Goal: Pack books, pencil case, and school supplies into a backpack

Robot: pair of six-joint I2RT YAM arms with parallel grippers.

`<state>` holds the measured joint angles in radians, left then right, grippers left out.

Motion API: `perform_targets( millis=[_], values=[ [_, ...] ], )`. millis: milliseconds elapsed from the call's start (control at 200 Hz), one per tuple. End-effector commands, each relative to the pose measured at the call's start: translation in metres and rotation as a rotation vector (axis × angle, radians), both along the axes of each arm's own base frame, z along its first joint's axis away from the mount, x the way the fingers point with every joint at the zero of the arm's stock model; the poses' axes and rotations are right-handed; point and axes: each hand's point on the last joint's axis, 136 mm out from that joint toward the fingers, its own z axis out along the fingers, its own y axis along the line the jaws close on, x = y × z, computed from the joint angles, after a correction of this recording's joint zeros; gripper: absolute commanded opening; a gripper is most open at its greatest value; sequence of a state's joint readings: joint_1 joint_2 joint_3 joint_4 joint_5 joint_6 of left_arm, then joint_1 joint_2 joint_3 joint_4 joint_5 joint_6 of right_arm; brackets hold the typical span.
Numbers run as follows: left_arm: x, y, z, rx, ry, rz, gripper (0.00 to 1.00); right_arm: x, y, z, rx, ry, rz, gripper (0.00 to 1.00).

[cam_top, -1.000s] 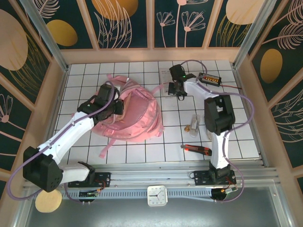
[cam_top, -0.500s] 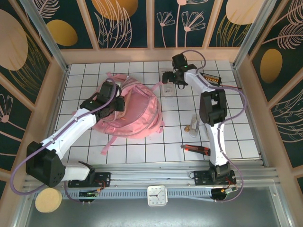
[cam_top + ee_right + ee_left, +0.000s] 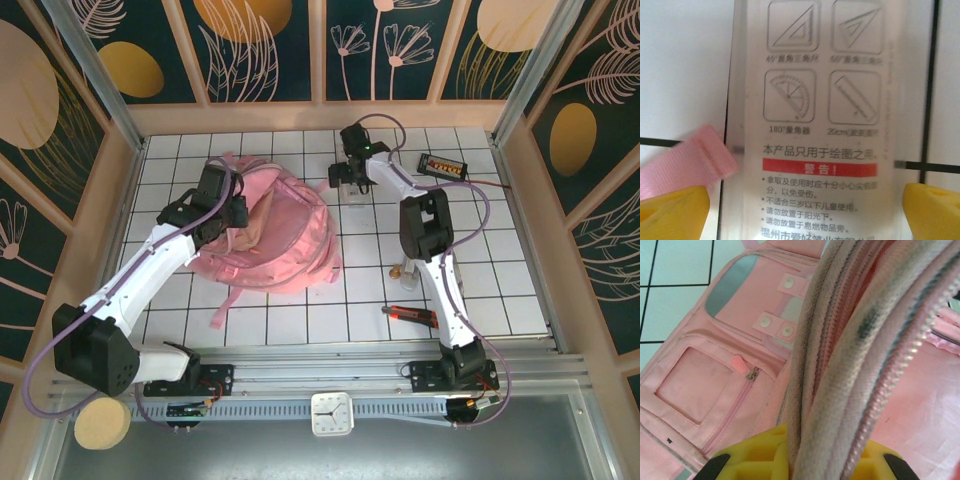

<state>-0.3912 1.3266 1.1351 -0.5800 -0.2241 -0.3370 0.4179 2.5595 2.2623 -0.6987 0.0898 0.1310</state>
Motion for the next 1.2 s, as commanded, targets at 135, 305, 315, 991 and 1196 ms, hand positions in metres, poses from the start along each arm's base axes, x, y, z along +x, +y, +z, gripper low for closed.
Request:
perform_targets(
  millis=[135,305,315,991,1196],
  values=[
    [-0.005,0.017,-0.003,0.049,0.014,0.022,0.00,-0.021,-0.016,-0.037,-0.082,0.099,-0.016,0.91],
    [-0.002,0.011,-0.004,0.033,0.010,-0.001,0.00,-0.032,-0.025,-0.046,-0.111,0.131,-0.024,0.70],
    [-0.002,0.011,-0.004,0.032,0.009,-0.001,0.00,-0.033,-0.026,-0.047,-0.116,0.135,-0.026,0.67],
    [0.015,-0.010,-0.008,-0.041,0.000,-0.046,0.00,-0.047,-0.031,0.045,0.194,0.054,-0.082,0.00],
    [0.025,-0.020,-0.005,-0.087,-0.014,-0.054,0.00,-0.071,-0.019,0.102,0.348,0.050,-0.029,0.00]
  ],
)
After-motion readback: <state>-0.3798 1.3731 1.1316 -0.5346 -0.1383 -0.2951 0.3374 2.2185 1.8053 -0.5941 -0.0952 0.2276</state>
